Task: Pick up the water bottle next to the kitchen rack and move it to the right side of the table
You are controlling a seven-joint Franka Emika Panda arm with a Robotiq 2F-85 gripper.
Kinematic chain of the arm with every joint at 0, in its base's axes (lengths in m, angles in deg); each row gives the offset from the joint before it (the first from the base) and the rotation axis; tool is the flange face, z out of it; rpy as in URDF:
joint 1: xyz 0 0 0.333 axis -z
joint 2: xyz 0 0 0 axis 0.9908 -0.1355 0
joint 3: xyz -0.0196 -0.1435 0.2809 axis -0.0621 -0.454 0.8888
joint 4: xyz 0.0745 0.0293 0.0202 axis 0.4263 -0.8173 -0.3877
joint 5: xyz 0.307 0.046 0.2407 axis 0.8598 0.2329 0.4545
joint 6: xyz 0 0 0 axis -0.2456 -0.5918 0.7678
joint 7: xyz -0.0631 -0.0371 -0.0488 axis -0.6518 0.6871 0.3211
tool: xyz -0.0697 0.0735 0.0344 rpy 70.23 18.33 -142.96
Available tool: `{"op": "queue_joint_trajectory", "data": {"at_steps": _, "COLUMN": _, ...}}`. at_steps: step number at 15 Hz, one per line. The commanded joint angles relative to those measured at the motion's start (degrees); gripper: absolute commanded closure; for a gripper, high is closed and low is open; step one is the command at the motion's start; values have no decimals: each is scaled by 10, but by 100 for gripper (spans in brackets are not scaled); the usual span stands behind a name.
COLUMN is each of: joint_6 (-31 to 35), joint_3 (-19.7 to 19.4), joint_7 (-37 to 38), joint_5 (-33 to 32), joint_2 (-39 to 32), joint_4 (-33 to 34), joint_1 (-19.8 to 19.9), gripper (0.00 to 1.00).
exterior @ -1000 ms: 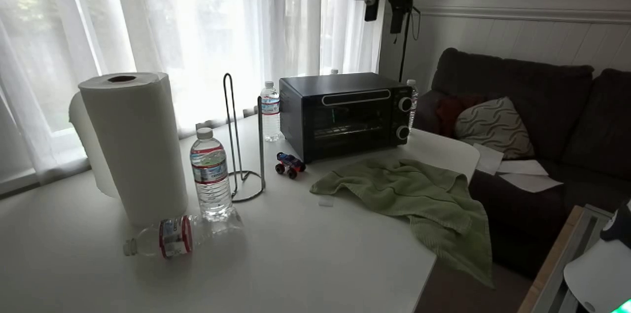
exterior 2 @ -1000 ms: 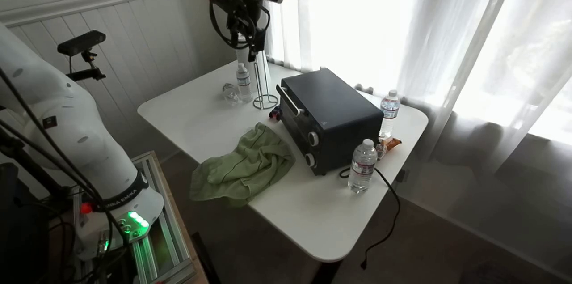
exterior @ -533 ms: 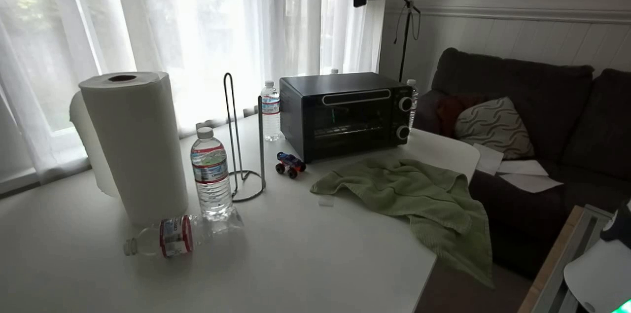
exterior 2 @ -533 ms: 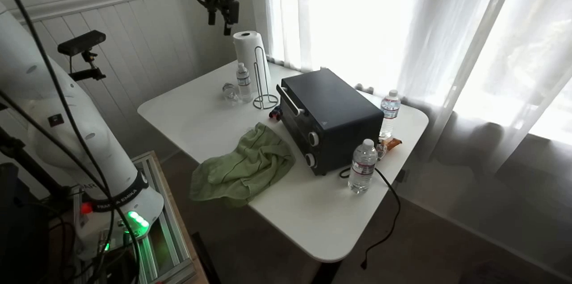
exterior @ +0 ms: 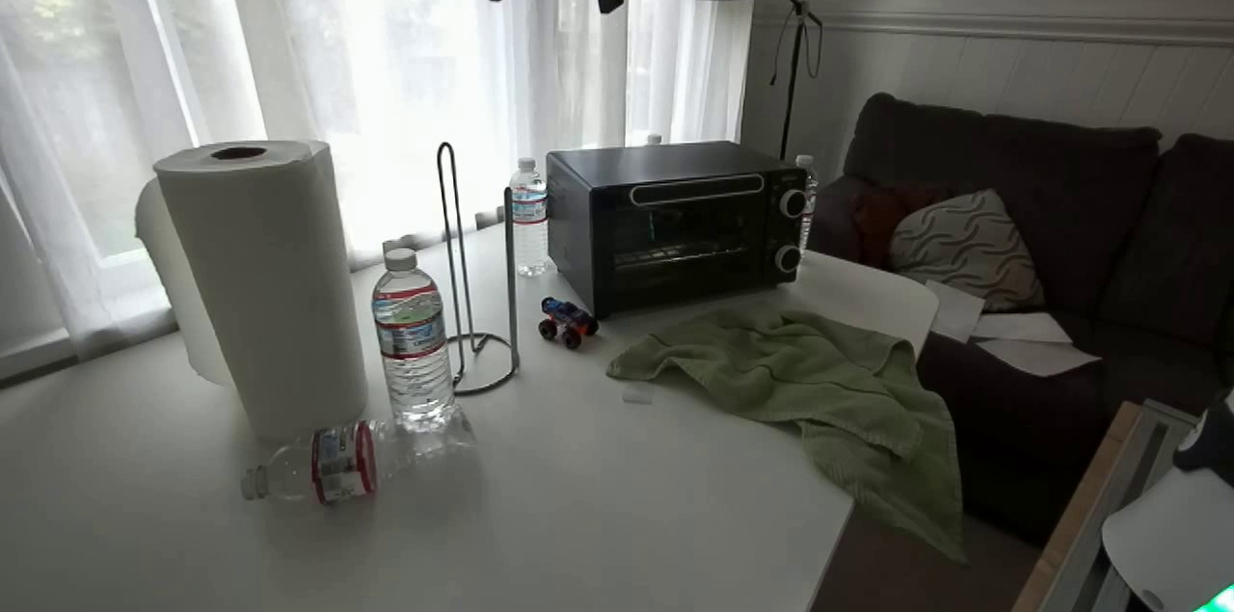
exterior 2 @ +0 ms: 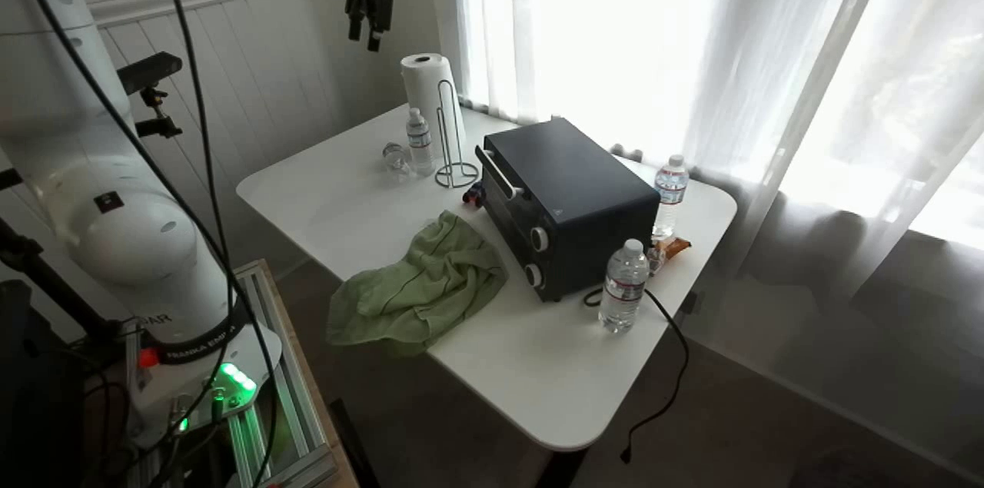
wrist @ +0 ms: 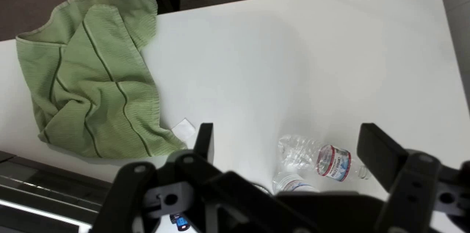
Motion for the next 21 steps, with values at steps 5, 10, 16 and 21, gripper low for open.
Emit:
{"op": "queue_joint_trajectory", "data": {"at_steps": 5, "joint_6": -3, "joint_3": -6, "joint_7": 10, "joint_5": -58, "joint_2": -59, "joint_4": 57, "joint_1": -37, "gripper": 0}}
{"op": "queue_joint_trajectory", "data": {"at_steps": 10, "joint_6": 25, "joint_3": -1, "joint_7": -5, "joint_5": -77, "joint_2": -67, "joint_4": 60, "joint_1": -47, "gripper": 0}}
{"op": "queue_joint_trajectory", "data": {"at_steps": 16, "joint_6": 195, "joint_3": 4, "joint_7": 10, "joint_5": -120, "joint_2": -68, "joint_4": -20, "joint_1": -87, "gripper": 0}}
{"op": "queue_joint_trajectory", "data": {"at_steps": 21, "joint_6": 305, "joint_3": -4, "joint_7": 33, "joint_5": -141, "joint_2": -92, "joint_4": -79, "joint_1": -98, "gripper": 0}}
